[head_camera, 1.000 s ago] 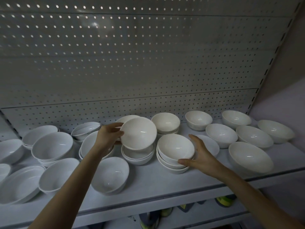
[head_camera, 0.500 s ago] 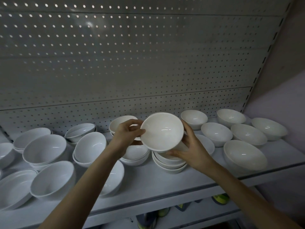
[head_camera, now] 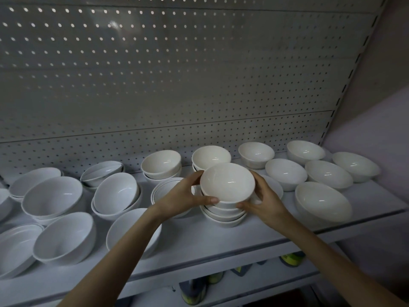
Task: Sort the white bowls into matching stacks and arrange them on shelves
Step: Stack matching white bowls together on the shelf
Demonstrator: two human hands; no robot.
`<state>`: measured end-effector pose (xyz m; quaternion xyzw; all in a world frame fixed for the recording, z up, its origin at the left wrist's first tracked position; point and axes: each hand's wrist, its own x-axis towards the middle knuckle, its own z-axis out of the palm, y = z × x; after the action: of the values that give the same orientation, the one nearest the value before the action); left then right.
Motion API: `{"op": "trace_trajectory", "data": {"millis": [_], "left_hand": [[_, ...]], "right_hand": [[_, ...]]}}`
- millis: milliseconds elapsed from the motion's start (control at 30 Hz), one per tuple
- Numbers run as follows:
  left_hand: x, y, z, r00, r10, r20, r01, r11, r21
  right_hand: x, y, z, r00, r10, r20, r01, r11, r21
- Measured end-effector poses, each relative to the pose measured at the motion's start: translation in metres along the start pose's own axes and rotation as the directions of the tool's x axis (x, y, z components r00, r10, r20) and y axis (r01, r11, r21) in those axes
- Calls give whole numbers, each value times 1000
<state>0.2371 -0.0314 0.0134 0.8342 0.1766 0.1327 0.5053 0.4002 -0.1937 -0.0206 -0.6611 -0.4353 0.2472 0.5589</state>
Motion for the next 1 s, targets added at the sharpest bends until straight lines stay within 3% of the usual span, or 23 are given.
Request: {"op": "trace_trajectory", "data": {"millis": [300, 1000], "left_hand": [[3, -12, 7, 1000, 12, 12, -12, 1000, -9], [-2, -21, 29, 984, 99, -145, -88, 993, 82]], "right_hand": [[0, 3, 3, 997, 27, 70, -35, 994, 103], [1, 0, -4, 992, 38, 119, -45, 998, 51]]}}
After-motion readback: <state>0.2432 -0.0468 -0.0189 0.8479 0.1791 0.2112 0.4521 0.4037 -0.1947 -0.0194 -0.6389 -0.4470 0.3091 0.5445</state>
